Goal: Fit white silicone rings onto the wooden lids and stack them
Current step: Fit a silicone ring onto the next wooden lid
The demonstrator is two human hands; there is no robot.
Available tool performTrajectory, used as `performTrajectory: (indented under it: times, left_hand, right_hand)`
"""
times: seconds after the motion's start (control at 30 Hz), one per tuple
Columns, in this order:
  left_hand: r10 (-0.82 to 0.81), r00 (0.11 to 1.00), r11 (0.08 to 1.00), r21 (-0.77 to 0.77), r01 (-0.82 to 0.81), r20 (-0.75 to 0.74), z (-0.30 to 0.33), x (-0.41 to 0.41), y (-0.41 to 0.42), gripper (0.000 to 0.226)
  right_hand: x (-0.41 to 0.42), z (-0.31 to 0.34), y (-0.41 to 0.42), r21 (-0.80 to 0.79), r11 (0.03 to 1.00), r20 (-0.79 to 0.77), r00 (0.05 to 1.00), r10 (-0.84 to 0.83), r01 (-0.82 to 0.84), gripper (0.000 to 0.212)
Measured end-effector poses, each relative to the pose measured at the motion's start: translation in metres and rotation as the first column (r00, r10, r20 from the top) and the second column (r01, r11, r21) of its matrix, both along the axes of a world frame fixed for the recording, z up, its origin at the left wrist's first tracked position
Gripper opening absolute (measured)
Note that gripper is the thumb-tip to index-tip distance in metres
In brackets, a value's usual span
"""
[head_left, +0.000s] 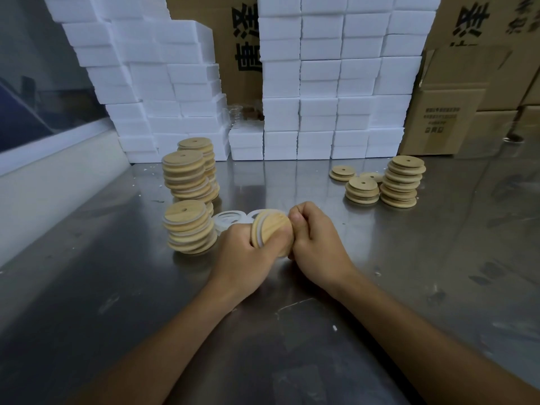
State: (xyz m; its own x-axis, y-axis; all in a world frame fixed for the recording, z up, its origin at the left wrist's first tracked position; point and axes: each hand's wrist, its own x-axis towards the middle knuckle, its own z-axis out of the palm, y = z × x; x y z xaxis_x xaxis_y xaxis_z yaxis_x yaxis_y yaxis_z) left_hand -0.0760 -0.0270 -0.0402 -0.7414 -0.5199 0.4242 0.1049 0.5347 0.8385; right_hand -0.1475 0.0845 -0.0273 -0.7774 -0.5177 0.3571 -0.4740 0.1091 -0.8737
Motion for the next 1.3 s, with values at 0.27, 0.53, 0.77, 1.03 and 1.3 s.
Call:
performTrajectory:
  times: [0.27,0.53,0.77,1.03,1.3]
  left_hand:
    - [0.019,0.997,0.997,0.070,-0.014,-0.071,0.000,-0.001,-0.002,0.059]
    - [0.074,0.989,0.991,0.123,-0.058,-0.132,0.002,-0.001,-0.004,0.055]
    - [0.026,0.989,0.990,0.144,-0.004,-0.147,0.004,-0.001,-0.003,0.058]
    - [0.149,0.971,0.981,-0.094,-0.169,-0.185,0.003,0.000,-0.004,0.033]
    - [0.132,0.945,0.856,-0.447,-0.261,-0.300,0.005,0.005,-0.005,0.039]
  right_hand:
    - [0.001,0.005,0.002,-0.099,0.983,0.200,0.965,0.171,-0.154,0.019]
    - [-0.002,0.006,0.005,-0.110,0.969,0.265,0.934,0.241,-0.219,0.016]
    - [0.000,0.005,0.006,-0.098,0.970,0.190,0.953,0.238,-0.223,0.016]
    - [-0.005,-0.003,0.004,-0.147,0.989,0.100,0.994,0.044,-0.029,0.014]
    - [-0.004,-0.005,0.004,-0.179,0.984,-0.227,0.974,-0.019,-0.023,0.005]
